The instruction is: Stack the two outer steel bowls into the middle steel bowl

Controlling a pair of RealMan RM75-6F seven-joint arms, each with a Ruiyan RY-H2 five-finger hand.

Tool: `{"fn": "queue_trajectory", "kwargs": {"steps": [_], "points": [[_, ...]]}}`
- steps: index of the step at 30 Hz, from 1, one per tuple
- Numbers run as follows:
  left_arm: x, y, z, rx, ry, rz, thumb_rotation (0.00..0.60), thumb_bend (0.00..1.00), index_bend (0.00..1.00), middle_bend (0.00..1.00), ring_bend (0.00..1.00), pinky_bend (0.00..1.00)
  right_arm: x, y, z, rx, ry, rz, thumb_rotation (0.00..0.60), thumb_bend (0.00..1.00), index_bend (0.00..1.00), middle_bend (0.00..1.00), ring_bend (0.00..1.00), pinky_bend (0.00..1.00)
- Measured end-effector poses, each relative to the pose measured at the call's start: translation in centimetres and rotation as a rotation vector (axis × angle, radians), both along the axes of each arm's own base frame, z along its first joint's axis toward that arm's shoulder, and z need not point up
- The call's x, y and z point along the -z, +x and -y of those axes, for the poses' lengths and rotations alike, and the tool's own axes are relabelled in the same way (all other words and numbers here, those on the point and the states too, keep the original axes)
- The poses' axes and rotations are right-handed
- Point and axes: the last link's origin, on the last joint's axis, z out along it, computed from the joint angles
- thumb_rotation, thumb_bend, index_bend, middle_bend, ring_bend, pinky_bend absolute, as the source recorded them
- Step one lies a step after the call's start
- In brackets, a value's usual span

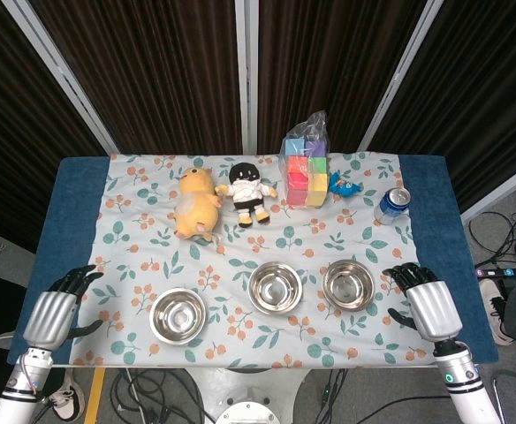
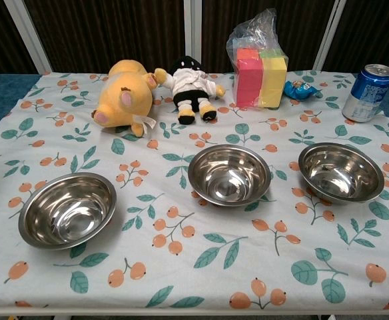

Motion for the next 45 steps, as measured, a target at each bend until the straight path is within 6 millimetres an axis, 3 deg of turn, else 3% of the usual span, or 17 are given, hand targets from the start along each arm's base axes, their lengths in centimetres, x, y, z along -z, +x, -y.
{"fn": "queue_trajectory", "kwargs": {"steps": [9, 14, 17, 25, 33, 45], "points": [[0.0, 0.1, -0.1, -0.003, -0.007, 0.009, 0.600, 0.12, 0.25, 0.25, 0.18, 0.31, -0.1, 0.0, 0.0, 0.004, 0.001, 0.006, 0.600, 0.01, 0.31, 0.33, 0.25, 0.35], [-0.1, 0.4, -0.6, 0.010, -0.007, 0.011, 0.600, 0.12, 0.25, 0.25, 0.18, 0.31, 0.1, 0.2, 0.0, 0.003, 0.013, -0.004, 0.600, 0.01, 0.31, 0.35, 0.36, 0.45], [-0.1, 0.4, -0.5, 0.010, -0.009, 0.015, 0.600, 0.12, 0.25, 0.25, 0.18, 0.31, 0.8, 0.1, -0.1, 0.008, 0.041, -0.027, 0.600, 0.01, 0.31, 0.36, 0.41, 0.49], [0.4, -0.2, 0.0, 0.000, -0.023, 0.021, 0.600, 0.12, 0.25, 0.25, 0.18, 0.31, 3.2, -0.8, 0.7, 0.029, 0.121, -0.125, 0.600, 0.02, 0.33, 0.38, 0.40, 0.49], [0.2, -0.3, -0.1, 0.009, -0.025, 0.030, 0.600, 0.12, 0.25, 0.25, 0.18, 0.31, 6.1, -0.5, 2.6, 0.021, 0.167, -0.182, 0.600, 0.03, 0.36, 0.41, 0.40, 0.49], [0.3, -0.9, 0.0, 0.005, -0.032, 0.041, 0.600, 0.12, 0.25, 0.25, 0.18, 0.31, 8.6, 0.1, 3.3, 0.013, 0.209, -0.256, 0.600, 0.08, 0.40, 0.44, 0.41, 0.50]]}}
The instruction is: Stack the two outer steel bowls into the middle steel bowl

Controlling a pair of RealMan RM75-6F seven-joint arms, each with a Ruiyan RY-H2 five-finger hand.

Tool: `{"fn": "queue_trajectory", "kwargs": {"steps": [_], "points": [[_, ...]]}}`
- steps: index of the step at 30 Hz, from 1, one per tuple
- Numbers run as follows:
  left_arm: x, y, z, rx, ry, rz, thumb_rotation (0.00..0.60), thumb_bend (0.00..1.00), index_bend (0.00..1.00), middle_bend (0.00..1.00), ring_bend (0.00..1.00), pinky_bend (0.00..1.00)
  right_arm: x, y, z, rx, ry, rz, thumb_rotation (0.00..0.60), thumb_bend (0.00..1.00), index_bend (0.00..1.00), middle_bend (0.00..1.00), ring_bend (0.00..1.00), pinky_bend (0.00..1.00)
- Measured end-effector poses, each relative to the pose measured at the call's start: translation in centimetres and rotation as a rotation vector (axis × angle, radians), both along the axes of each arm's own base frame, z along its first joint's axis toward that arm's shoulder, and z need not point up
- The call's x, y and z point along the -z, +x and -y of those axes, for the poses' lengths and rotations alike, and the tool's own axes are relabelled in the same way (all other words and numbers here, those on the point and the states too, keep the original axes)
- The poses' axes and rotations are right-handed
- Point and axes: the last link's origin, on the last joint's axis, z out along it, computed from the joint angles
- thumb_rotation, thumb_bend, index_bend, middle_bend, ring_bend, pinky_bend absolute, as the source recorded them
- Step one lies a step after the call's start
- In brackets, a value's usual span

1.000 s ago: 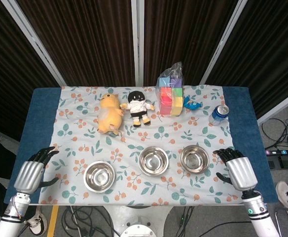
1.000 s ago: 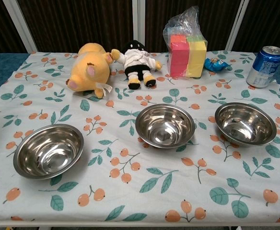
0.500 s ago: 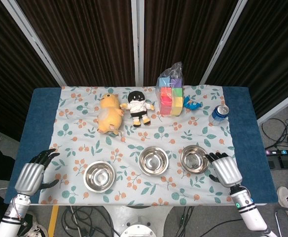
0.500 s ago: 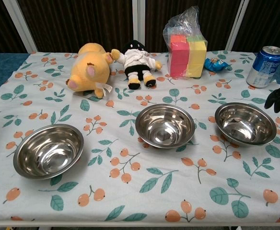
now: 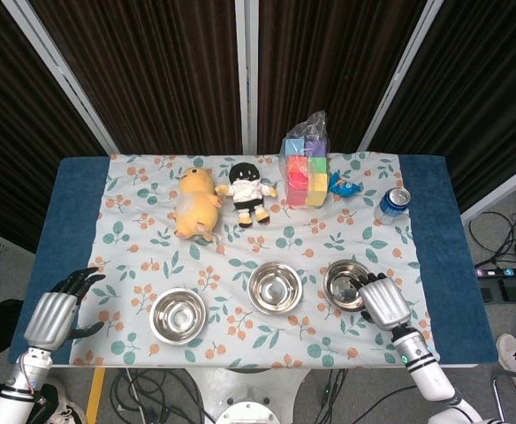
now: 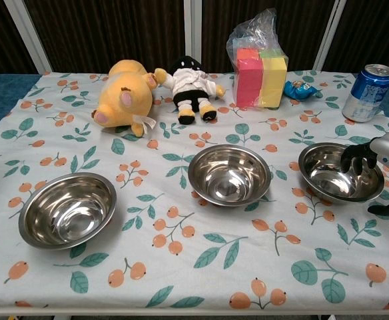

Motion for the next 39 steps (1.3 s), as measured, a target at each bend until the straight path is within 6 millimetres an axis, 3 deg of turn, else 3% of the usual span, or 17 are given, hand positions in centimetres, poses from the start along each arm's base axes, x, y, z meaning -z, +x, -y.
{"fn": "queue_trajectory", "kwargs": {"steps": [7, 14, 24, 39], "points": [[0.0, -0.4, 0.0, -0.007, -0.002, 0.007, 0.600, 0.12, 0.25, 0.25, 0.18, 0.31, 1.2, 0.7, 0.5, -0.021, 0.007, -0.042, 0.600, 0.22, 0.45, 0.46, 0.42, 0.50], [0.0, -0.7, 0.0, -0.013, -0.006, 0.014, 0.600, 0.12, 0.25, 0.25, 0.18, 0.31, 2.5, 1.3, 0.7, -0.036, 0.032, -0.084, 0.600, 0.31, 0.52, 0.50, 0.44, 0.51], [-0.1, -1.0, 0.1, -0.017, -0.010, 0.026, 0.600, 0.12, 0.25, 0.25, 0.18, 0.31, 3.4, 1.7, 0.4, -0.042, 0.044, -0.107, 0.600, 0.35, 0.62, 0.56, 0.48, 0.52], [0.0, -0.9, 0.0, -0.016, -0.013, 0.033, 0.600, 0.12, 0.25, 0.25, 0.18, 0.32, 2.4, 2.3, 0.5, -0.066, 0.003, -0.082, 0.600, 0.36, 0.68, 0.61, 0.50, 0.52]]}}
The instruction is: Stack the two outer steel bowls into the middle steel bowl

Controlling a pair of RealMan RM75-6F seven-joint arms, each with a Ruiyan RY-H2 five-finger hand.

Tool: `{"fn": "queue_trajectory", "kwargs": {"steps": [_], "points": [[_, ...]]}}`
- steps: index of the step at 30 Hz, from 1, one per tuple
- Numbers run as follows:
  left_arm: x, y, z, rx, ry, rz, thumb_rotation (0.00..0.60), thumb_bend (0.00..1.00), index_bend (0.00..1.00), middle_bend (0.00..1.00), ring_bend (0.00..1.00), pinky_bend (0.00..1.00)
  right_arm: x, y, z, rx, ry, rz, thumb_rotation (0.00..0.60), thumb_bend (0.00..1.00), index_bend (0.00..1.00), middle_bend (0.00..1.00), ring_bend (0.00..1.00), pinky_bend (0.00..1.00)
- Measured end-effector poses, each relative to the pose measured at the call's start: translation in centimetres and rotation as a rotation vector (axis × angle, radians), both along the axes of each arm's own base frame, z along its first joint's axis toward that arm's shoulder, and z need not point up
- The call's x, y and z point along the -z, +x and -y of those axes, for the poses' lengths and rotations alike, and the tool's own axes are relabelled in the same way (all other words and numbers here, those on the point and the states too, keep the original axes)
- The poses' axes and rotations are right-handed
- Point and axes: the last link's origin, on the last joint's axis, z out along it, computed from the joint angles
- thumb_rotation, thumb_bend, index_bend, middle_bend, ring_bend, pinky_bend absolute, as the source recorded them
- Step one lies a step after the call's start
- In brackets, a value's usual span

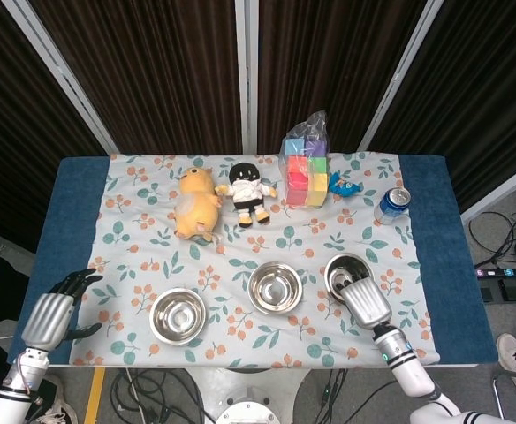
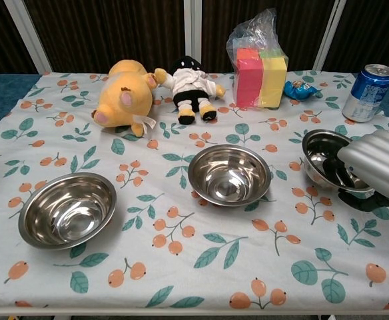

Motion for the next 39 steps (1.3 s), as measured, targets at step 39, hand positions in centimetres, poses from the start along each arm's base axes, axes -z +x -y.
{"fn": "queue_trajectory", "kwargs": {"steps": [39], "points": [[-1.4, -1.3, 0.2, -0.024, 0.028, 0.016, 0.600, 0.12, 0.25, 0.25, 0.18, 0.31, 4.1, 11.9, 0.9, -0.282, 0.161, 0.018, 0.600, 0.00, 0.32, 0.37, 0.37, 0.40]]}}
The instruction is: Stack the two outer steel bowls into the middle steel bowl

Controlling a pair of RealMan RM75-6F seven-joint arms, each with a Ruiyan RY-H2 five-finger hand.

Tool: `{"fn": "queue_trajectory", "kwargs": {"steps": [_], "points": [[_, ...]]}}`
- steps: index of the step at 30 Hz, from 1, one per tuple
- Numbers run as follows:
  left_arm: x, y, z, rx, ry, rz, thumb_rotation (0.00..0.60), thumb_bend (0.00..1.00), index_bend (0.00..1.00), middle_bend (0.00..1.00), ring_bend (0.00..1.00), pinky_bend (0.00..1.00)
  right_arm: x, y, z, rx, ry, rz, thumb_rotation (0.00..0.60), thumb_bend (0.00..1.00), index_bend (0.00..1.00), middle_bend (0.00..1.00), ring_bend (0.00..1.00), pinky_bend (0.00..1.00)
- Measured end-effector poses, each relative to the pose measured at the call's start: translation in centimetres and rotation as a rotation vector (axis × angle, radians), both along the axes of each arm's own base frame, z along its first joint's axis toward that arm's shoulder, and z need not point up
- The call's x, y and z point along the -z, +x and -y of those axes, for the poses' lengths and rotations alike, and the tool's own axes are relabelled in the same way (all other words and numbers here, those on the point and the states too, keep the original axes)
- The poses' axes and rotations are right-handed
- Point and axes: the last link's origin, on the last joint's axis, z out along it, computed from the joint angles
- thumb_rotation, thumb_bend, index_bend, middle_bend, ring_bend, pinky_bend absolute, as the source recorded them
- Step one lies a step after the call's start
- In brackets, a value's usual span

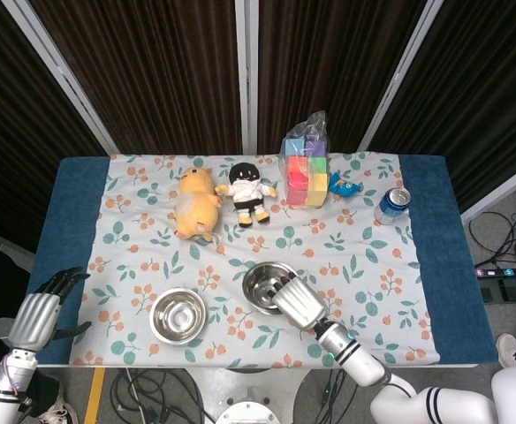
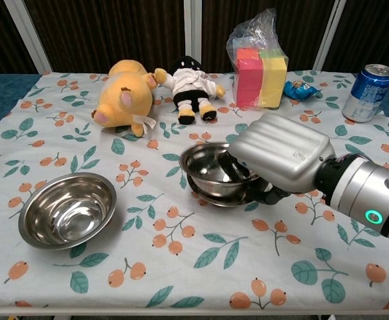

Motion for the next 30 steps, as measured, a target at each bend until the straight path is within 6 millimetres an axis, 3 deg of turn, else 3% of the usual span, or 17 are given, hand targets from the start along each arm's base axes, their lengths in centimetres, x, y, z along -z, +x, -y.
{"fn": "queue_trajectory", "kwargs": {"steps": [11, 19, 24, 30], "points": [[0.2, 0.3, 0.0, 0.012, -0.007, -0.007, 0.600, 0.12, 0.25, 0.25, 0.18, 0.31, -2.9, 0.6, 0.0, -0.003, -0.038, 0.020, 0.600, 0.00, 0.28, 0.34, 0.32, 0.40], [1.4, 1.3, 0.4, 0.064, -0.086, -0.046, 0.600, 0.12, 0.25, 0.25, 0.18, 0.32, -8.2, 1.9, -0.3, 0.008, -0.112, 0.153, 0.600, 0.00, 0.28, 0.35, 0.32, 0.39], [2.8, 3.2, 0.3, 0.165, -0.210, -0.104, 0.600, 0.13, 0.27, 0.27, 0.18, 0.33, -11.8, 2.2, 0.6, 0.035, -0.174, 0.252, 0.600, 0.00, 0.28, 0.35, 0.32, 0.39], [4.6, 5.6, 0.3, 0.318, -0.338, -0.187, 0.600, 0.15, 0.28, 0.29, 0.20, 0.35, -14.2, 1.3, 1.5, 0.082, -0.221, 0.304, 0.600, 0.00, 0.28, 0.35, 0.32, 0.39]]}}
